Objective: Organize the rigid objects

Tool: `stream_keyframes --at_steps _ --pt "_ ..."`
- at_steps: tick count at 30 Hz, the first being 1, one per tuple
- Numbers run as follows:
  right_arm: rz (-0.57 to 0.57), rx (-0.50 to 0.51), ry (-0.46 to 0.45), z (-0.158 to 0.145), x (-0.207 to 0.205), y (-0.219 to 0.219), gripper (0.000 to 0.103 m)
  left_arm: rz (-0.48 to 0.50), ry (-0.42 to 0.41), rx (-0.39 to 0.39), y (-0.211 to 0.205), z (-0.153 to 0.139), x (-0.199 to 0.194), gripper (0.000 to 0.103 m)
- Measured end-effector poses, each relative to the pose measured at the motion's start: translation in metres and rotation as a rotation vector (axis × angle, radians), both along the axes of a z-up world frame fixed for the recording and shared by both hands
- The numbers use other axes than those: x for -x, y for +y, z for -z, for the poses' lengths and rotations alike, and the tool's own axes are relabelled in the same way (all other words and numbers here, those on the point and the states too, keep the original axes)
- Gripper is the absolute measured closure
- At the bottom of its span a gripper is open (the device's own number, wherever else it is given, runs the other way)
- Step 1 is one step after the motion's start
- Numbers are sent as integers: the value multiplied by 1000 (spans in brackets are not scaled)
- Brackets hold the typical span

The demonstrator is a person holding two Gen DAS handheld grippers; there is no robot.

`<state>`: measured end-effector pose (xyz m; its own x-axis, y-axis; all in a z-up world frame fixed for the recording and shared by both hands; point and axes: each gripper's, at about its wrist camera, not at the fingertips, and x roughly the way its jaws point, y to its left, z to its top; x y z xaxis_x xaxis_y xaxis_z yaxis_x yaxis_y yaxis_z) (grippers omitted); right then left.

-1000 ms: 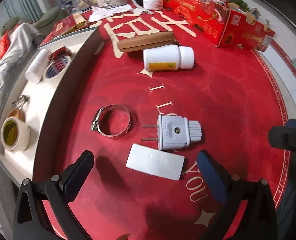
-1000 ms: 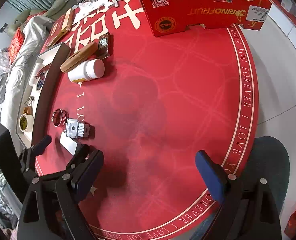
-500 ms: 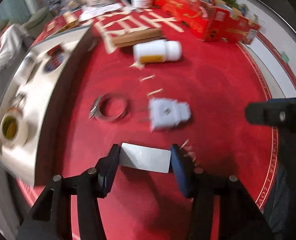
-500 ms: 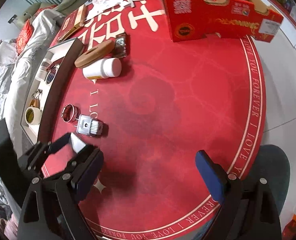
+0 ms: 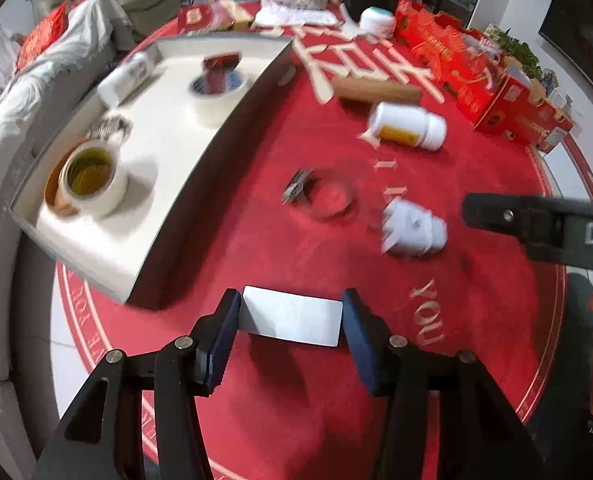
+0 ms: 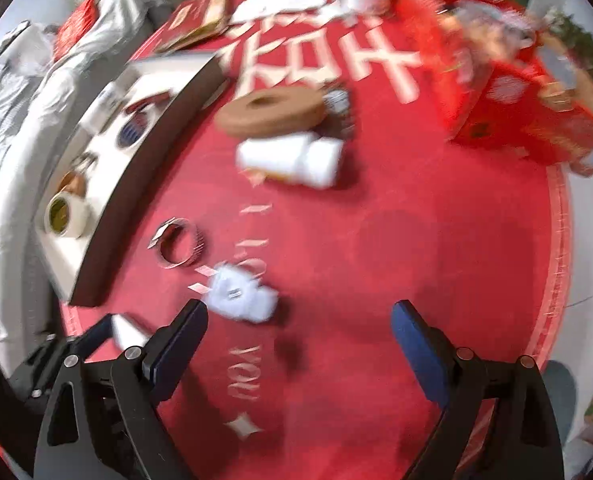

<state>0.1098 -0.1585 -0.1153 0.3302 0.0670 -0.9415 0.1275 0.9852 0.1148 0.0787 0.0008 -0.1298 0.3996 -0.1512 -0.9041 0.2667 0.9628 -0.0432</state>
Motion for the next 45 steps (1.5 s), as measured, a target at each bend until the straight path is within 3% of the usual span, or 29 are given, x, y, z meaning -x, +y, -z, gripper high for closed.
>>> stream_keyframes --at_steps 1,3,8,10,14,17,20,24,45 --pt "36 24 -17 0 4 -12 9 -5 -35 -14 -6 -3 0 42" --pt "94 45 -32 3 8 -35 9 -9 -93 -41 -13 -8 0 18" --pt "204 106 -83 18 15 -81 8 0 -192 -56 -39 -26 -9 14" --pt "241 117 -105 27 13 -91 1 -27 -217 -71 -47 -27 -23 11" --pt "257 154 -148 42 -9 -94 0 -95 -199 -61 -54 -10 -71 10" --pt "207 175 -253 45 -32 -88 0 -154 -171 -131 -58 14 -98 8" --pt "186 184 -293 45 -57 -85 0 -223 -210 -81 -53 23 -108 0" --pt "190 183 -291 45 -79 -84 0 -278 -183 -7 -47 26 -119 0" --pt "199 185 -290 46 -85 -83 0 -279 -184 -9 -48 27 -120 0"
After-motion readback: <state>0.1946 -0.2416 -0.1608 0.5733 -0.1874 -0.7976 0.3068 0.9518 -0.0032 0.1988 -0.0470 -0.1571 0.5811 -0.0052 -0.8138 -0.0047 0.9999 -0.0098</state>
